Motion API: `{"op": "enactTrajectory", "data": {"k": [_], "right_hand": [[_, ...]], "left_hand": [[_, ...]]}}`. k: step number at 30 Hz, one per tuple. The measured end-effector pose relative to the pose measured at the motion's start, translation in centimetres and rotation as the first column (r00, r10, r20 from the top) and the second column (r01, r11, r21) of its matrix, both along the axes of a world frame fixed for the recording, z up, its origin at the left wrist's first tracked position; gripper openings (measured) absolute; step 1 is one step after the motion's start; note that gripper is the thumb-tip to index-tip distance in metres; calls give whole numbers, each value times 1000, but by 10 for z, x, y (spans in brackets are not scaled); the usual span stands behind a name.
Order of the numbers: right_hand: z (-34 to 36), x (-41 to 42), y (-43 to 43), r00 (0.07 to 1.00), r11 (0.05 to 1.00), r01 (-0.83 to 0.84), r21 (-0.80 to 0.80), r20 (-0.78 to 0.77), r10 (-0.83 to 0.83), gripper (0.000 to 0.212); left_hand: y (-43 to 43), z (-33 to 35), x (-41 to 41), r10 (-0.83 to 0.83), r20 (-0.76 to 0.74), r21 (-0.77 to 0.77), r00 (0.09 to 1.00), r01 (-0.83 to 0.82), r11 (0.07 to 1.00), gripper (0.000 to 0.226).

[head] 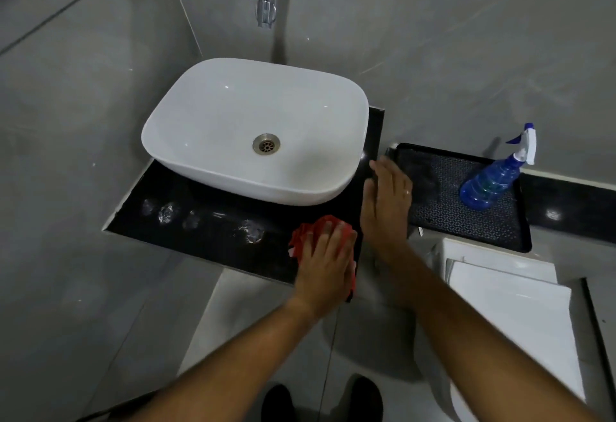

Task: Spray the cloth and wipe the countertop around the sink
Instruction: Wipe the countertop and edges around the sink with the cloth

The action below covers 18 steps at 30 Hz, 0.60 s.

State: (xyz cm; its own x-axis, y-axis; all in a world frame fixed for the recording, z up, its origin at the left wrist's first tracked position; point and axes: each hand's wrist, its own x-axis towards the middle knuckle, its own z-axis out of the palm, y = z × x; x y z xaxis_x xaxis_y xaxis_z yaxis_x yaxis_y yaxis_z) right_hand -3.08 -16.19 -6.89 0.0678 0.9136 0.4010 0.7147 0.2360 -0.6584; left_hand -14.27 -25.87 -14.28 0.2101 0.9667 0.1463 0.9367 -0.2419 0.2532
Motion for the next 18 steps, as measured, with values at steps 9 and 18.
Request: {"op": "enactTrajectory", "data": {"k": [9,18], "right_hand": [[19,-33,71,805,863,-485,138,456,380,33],[27,-76,69,689,816,-560,-140,469,553,44]], "left_hand": [[31,-30,-4,-10,-136,-152,991,-11,988,65],[43,-34,-75,-122,-181,-149,976,96,984,62]]}}
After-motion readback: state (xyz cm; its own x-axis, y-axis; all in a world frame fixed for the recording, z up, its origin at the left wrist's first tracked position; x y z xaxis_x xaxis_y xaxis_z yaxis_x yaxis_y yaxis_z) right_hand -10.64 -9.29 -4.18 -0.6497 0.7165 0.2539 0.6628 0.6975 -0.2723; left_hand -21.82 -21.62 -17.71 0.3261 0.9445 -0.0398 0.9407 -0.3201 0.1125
